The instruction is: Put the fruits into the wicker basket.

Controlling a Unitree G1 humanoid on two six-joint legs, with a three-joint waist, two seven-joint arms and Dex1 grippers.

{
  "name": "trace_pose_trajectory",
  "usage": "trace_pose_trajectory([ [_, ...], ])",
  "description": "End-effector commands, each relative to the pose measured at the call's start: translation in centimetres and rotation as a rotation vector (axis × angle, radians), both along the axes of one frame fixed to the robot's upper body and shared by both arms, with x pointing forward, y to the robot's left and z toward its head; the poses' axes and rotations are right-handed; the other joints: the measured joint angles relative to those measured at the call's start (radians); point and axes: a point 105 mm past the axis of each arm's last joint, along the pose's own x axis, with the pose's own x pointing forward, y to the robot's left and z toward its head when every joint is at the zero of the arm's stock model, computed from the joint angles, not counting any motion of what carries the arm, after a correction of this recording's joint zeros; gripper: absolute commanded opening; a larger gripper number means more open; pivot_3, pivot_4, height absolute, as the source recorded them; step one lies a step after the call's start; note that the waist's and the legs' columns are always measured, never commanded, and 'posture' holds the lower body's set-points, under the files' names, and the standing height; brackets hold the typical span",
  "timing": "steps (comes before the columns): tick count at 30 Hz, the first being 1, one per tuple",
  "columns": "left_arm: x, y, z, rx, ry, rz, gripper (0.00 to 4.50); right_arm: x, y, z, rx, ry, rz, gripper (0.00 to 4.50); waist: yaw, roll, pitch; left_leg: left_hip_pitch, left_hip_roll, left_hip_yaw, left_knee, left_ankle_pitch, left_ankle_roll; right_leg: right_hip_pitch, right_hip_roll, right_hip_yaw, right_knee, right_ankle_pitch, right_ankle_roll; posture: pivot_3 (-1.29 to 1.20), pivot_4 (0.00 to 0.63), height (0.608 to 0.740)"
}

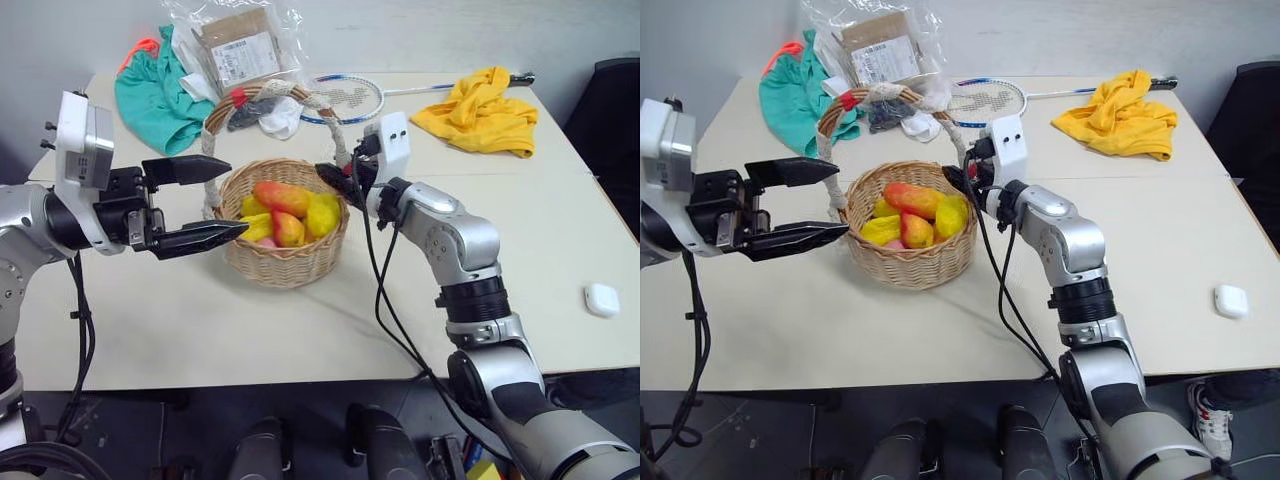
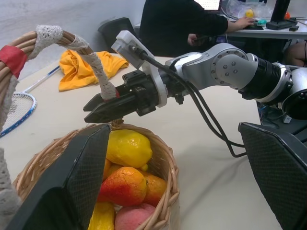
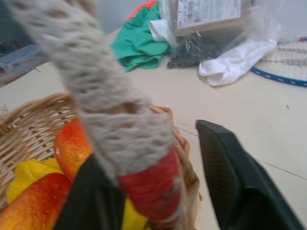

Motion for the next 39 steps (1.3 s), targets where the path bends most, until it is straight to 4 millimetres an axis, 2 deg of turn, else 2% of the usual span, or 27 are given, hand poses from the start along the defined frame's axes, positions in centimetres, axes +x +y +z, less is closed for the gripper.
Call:
trace_pose_trajectory([
  [1, -0.6, 0.0, 0.8, -0.009, -0.052, 0.001, 4.50, -1.0, 0.0, 1.7, 0.032, -0.083, 0.029, 0.96, 0.000, 0.000, 0.000, 0.000, 0.000, 0.000, 0.000, 0.000, 0.000, 0.000, 0.000, 0.000, 0.000, 0.000, 0.000, 0.00, 0.150, 0.740],
  [2, -0.5, 0.0, 0.8, -0.012, -0.052, 0.001, 4.50, -1.3, -0.2, 2.0, 0.036, -0.095, 0.034, 0.61, 0.000, 0.000, 0.000, 0.000, 0.000, 0.000, 0.000, 0.000, 0.000, 0.000, 0.000, 0.000, 0.000, 0.000, 0.000, 0.00, 0.150, 0.740],
  [4, -0.5, -0.1, 0.7, -0.014, -0.051, -0.003, 4.50, -1.8, -0.7, 2.6, 0.044, -0.117, 0.038, 0.25, 0.001, 0.000, 0.000, 0.000, 0.000, 0.000, 0.000, 0.000, -0.001, 0.000, 0.000, 0.000, 0.000, 0.000, 0.000, 0.00, 0.150, 0.740],
  [7, -0.3, -0.5, 0.6, -0.024, -0.047, -0.024, 4.50, -2.0, -3.4, 3.7, 0.011, -0.169, 0.000, 0.25, 0.002, 0.000, 0.000, 0.000, 0.000, 0.000, 0.000, 0.001, 0.000, 0.000, 0.000, 0.000, 0.000, 0.000, 0.000, 0.00, 0.150, 0.740],
  [11, 0.2, -0.9, 0.5, -0.033, -0.041, -0.050, 4.50, -1.1, -10.3, 5.7, -0.047, -0.229, -0.186, 0.25, 0.014, 0.000, 0.000, -0.001, -0.002, -0.002, 0.000, 0.001, 0.001, 0.001, -0.001, -0.001, -0.001, 0.000, 0.001, 0.00, 0.150, 0.740],
  [14, 0.8, -1.4, 0.4, -0.046, -0.037, -0.075, 4.50, -1.7, -17.2, 6.7, -0.113, -0.246, -0.358, 0.25, 0.022, 0.000, 0.000, -0.001, -0.003, -0.001, 0.001, 0.001, 0.002, 0.001, -0.001, 0.000, -0.001, 0.001, 0.002, 0.00, 0.150, 0.740],
  [15, 0.9, -1.5, 0.4, -0.049, -0.036, -0.080, 4.50, -1.9, -18.3, 6.8, -0.126, -0.245, -0.385, 0.25, 0.026, 0.000, 0.000, -0.001, -0.003, -0.001, 0.001, 0.001, 0.002, 0.001, -0.001, 0.000, -0.001, 0.001, 0.002, 0.00, 0.150, 0.740],
  [17, 1.3, -1.9, 0.3, -0.065, -0.030, -0.100, 4.50, -2.6, -22.9, 6.3, -0.148, -0.205, -0.519, 0.25, 0.028, 0.000, 0.000, -0.001, -0.002, 0.000, 0.000, 0.001, 0.002, 0.001, 0.000, 0.000, -0.001, 0.001, 0.002, 0.00, 0.150, 0.740],
  [18, 1.4, -2.1, 0.3, -0.070, -0.026, -0.109, 4.50, -3.0, -24.3, 6.0, -0.151, -0.193, -0.561, 0.25, 0.029, 0.000, 0.000, 0.000, -0.002, 0.000, 0.000, 0.001, 0.002, 0.001, 0.000, 0.000, -0.001, 0.001, 0.002, 0.00, 0.150, 0.740],
  [19, 1.6, -2.3, 0.2, -0.076, -0.021, -0.121, 4.50, -3.3, -25.2, 5.5, -0.145, -0.176, -0.587, 0.25, 0.029, 0.000, 0.000, 0.000, -0.002, 0.000, 0.000, 0.002, 0.002, 0.001, 0.000, 0.000, -0.001, 0.001, 0.002, 0.00, 0.150, 0.740],
  [24, 1.9, -3.3, 0.0, -0.090, -0.003, -0.180, 4.50, -3.2, -25.9, 0.1, -0.120, -0.055, -0.661, 0.25, 0.004, 0.000, 0.000, 0.003, -0.001, 0.004, 0.000, 0.002, 0.001, 0.001, 0.001, 0.001, 0.000, 0.002, 0.001, 0.00, 0.150, 0.740],
  [27, 2.2, -3.9, -0.1, -0.095, 0.007, -0.205, 4.50, -3.8, -27.1, -1.7, -0.088, -0.017, -0.707, 1.23, -0.001, 0.000, 0.000, 0.007, 0.000, 0.006, 0.000, 0.003, 0.000, 0.002, 0.001, 0.004, 0.000, 0.002, 0.001, 0.00, 0.150, 0.740],
  [29, 2.4, -4.2, -0.1, -0.096, 0.014, -0.217, 4.50, -4.9, -27.6, -1.9, -0.084, -0.017, -0.708, 1.94, 0.005, 0.000, 0.000, 0.007, 0.000, 0.005, 0.000, 0.003, 0.000, 0.002, 0.001, 0.004, 0.000, 0.002, 0.001, 0.00, 0.150, 0.740],
  [31, 2.5, -4.2, -0.1, -0.096, 0.019, -0.222, 4.50, -6.7, -27.9, -1.3, -0.077, -0.023, -0.674, 2.61, 0.009, 0.000, 0.000, 0.006, 0.000, 0.005, -0.001, 0.003, 0.000, 0.002, 0.000, 0.004, 0.001, 0.002, 0.001, 0.00, 0.150, 0.740],
  [34, 2.8, -3.8, -0.4, -0.085, 0.033, -0.226, 4.50, -10.6, -28.4, 0.3, -0.128, -0.025, -0.583, 3.65, 0.030, 0.001, 0.000, 0.004, -0.001, 0.003, -0.001, 0.003, 0.001, 0.002, 0.000, 0.003, 0.000, 0.002, 0.001, 0.00, 0.150, 0.740],
  [36, 3.0, -3.4, -0.7, -0.066, 0.044, -0.226, 4.50, -12.6, -29.3, 1.4, -0.143, 0.007, -0.570, 4.28, 0.034, 0.001, 0.000, 0.003, -0.002, 0.002, 0.000, 0.003, 0.002, 0.002, 0.000, 0.002, -0.001, 0.002, 0.001, 0.00, 0.150, 0.740],
  [39, 3.7, -2.3, -1.2, -0.029, 0.059, -0.208, 4.50, -15.9, -30.4, 3.2, -0.160, 0.073, -0.503, 4.40, 0.038, 0.001, 0.001, 0.003, -0.002, 0.002, 0.002, 0.002, 0.004, 0.003, 0.000, 0.002, -0.003, 0.002, 0.002, 0.00, 0.150, 0.740],
])
